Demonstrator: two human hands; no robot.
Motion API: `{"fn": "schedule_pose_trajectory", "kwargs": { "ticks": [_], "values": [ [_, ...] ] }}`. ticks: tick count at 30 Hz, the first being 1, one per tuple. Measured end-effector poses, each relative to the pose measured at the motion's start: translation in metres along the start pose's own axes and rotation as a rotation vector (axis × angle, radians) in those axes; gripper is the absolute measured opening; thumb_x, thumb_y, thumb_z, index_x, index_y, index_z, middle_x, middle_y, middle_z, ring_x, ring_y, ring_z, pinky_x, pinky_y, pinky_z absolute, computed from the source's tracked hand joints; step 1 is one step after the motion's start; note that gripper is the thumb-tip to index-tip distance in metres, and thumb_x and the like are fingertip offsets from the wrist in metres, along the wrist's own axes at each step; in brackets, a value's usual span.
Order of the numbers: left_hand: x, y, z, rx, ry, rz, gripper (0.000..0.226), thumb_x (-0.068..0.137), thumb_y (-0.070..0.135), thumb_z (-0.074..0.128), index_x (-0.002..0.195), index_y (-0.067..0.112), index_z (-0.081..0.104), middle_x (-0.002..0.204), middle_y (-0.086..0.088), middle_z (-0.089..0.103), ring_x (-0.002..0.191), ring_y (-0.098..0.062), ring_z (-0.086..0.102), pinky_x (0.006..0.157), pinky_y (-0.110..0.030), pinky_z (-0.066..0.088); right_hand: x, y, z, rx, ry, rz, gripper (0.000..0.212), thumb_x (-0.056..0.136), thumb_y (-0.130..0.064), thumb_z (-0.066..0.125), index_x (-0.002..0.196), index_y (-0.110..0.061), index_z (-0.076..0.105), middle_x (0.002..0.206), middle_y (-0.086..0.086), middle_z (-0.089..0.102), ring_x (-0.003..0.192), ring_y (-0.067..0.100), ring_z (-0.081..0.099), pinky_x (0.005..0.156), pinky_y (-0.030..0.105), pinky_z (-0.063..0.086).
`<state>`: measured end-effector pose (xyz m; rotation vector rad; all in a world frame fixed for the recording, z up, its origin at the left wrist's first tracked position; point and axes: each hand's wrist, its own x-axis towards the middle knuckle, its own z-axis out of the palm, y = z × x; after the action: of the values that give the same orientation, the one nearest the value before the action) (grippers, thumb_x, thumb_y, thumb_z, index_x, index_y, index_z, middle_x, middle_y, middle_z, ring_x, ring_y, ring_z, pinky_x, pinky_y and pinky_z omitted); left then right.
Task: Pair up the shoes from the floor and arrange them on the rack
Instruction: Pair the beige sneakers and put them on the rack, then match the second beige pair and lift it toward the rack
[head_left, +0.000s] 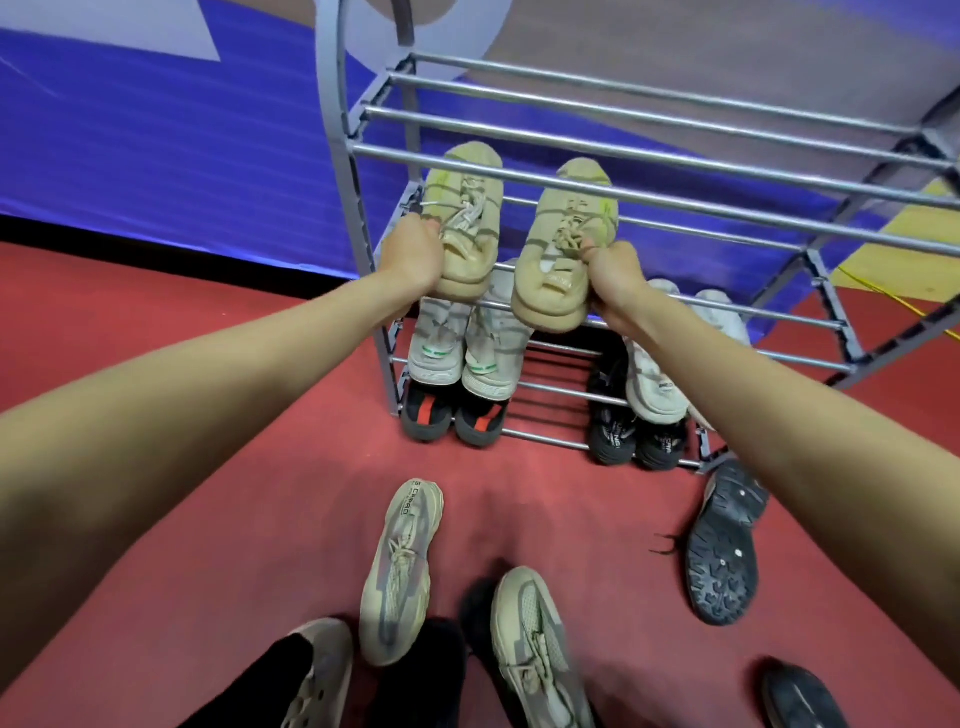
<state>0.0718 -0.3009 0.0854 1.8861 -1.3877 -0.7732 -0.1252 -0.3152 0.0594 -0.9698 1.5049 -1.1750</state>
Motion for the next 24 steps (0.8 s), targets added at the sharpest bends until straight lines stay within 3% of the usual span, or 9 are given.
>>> {"fn": "schedule_pose_trajectory", "kwargs": {
  "ticks": [6, 8, 10, 12, 14, 17, 19, 22, 24],
  "values": [
    [0.023, -0.012, 0.014, -0.072, 0.017, -0.095, 0.038, 0.100, 0.011, 0.030, 0.127, -0.004, 0.051, 0.130, -0.024, 0.057, 0.122, -0.038, 0.052, 0.099, -0.040, 0.042, 0.017, 0.009, 0.028, -0.013, -0.040, 0.039, 0.015, 0.102, -0.026, 0.042, 0.107, -0.012, 0.045, 0.109, 0.009, 0.060, 0.107, 0.026, 0.061, 0.095, 0.045, 0.053],
    [0.025, -0.018, 0.016, -0.108, 0.022, -0.119, 0.039, 0.100, 0.011, 0.029, 0.132, -0.001, 0.048, 0.133, -0.022, 0.056, 0.125, -0.037, 0.051, 0.104, -0.040, 0.041, 0.020, 0.012, 0.038, -0.085, -0.020, 0.021, 0.034, 0.102, -0.028, 0.040, 0.125, -0.004, 0.038, 0.124, 0.014, 0.055, 0.115, 0.028, 0.058, 0.100, 0.046, 0.049],
    [0.027, -0.023, 0.015, -0.137, 0.032, -0.125, 0.041, 0.099, 0.010, 0.029, 0.135, 0.002, 0.047, 0.135, -0.019, 0.056, 0.127, -0.035, 0.049, 0.106, -0.038, 0.040, 0.021, 0.012, 0.043, -0.158, 0.010, -0.013, 0.041, 0.102, -0.030, 0.039, 0.131, -0.001, 0.036, 0.117, 0.010, 0.053, 0.107, 0.025, 0.057, 0.095, 0.040, 0.050],
    [0.030, -0.026, 0.014, -0.141, 0.051, -0.120, 0.039, 0.099, 0.010, 0.028, 0.131, 0.003, 0.050, 0.132, -0.018, 0.058, 0.125, -0.033, 0.052, 0.104, -0.035, 0.040, 0.024, 0.011, 0.045, -0.183, 0.018, -0.037, 0.031, 0.101, -0.027, 0.040, 0.122, -0.004, 0.043, 0.104, 0.005, 0.053, 0.098, 0.021, 0.055, 0.086, 0.035, 0.050],
    [0.032, -0.027, 0.011, -0.142, 0.078, -0.124, 0.038, 0.099, 0.012, 0.029, 0.129, 0.003, 0.051, 0.131, -0.018, 0.059, 0.123, -0.033, 0.052, 0.102, -0.034, 0.039, 0.027, 0.010, 0.043, -0.170, 0.011, -0.044, 0.012, 0.100, -0.022, 0.041, 0.098, -0.013, 0.048, 0.092, 0.001, 0.055, 0.095, 0.020, 0.057, 0.084, 0.035, 0.052],
    [0.033, -0.028, 0.009, -0.148, 0.090, -0.147, 0.037, 0.098, 0.012, 0.029, 0.126, 0.006, 0.052, 0.131, -0.017, 0.057, 0.123, -0.032, 0.052, 0.102, -0.033, 0.039, 0.027, 0.009, 0.044, -0.176, 0.006, -0.041, 0.009, 0.100, -0.020, 0.043, 0.098, -0.012, 0.046, 0.097, 0.005, 0.058, 0.099, 0.024, 0.060, 0.091, 0.042, 0.054],
    [0.033, -0.029, 0.007, -0.153, 0.077, -0.156, 0.037, 0.099, 0.012, 0.028, 0.126, 0.007, 0.052, 0.132, -0.016, 0.057, 0.123, -0.032, 0.052, 0.102, -0.033, 0.039, 0.026, 0.008, 0.046, -0.203, 0.027, -0.043, 0.015, 0.099, -0.021, 0.044, 0.084, -0.017, 0.044, 0.092, 0.002, 0.058, 0.098, 0.023, 0.059, 0.092, 0.043, 0.054],
    [0.029, -0.028, 0.005, -0.140, 0.066, -0.160, 0.039, 0.101, 0.015, 0.028, 0.129, 0.007, 0.053, 0.134, -0.016, 0.056, 0.126, -0.032, 0.050, 0.103, -0.032, 0.038, 0.021, 0.005, 0.048, -0.219, 0.049, -0.047, 0.024, 0.098, -0.025, 0.048, 0.076, -0.023, 0.039, 0.109, 0.012, 0.063, 0.104, 0.027, 0.061, 0.095, 0.045, 0.053],
    [0.024, -0.029, 0.003, -0.113, 0.060, -0.158, 0.040, 0.102, 0.017, 0.028, 0.129, 0.005, 0.054, 0.134, -0.017, 0.057, 0.127, -0.033, 0.049, 0.101, -0.033, 0.038, 0.016, 0.002, 0.048, -0.191, 0.023, -0.028, 0.013, 0.099, -0.028, 0.046, 0.092, -0.018, 0.050, 0.124, 0.015, 0.061, 0.109, 0.027, 0.061, 0.097, 0.043, 0.052]
  ]
}}
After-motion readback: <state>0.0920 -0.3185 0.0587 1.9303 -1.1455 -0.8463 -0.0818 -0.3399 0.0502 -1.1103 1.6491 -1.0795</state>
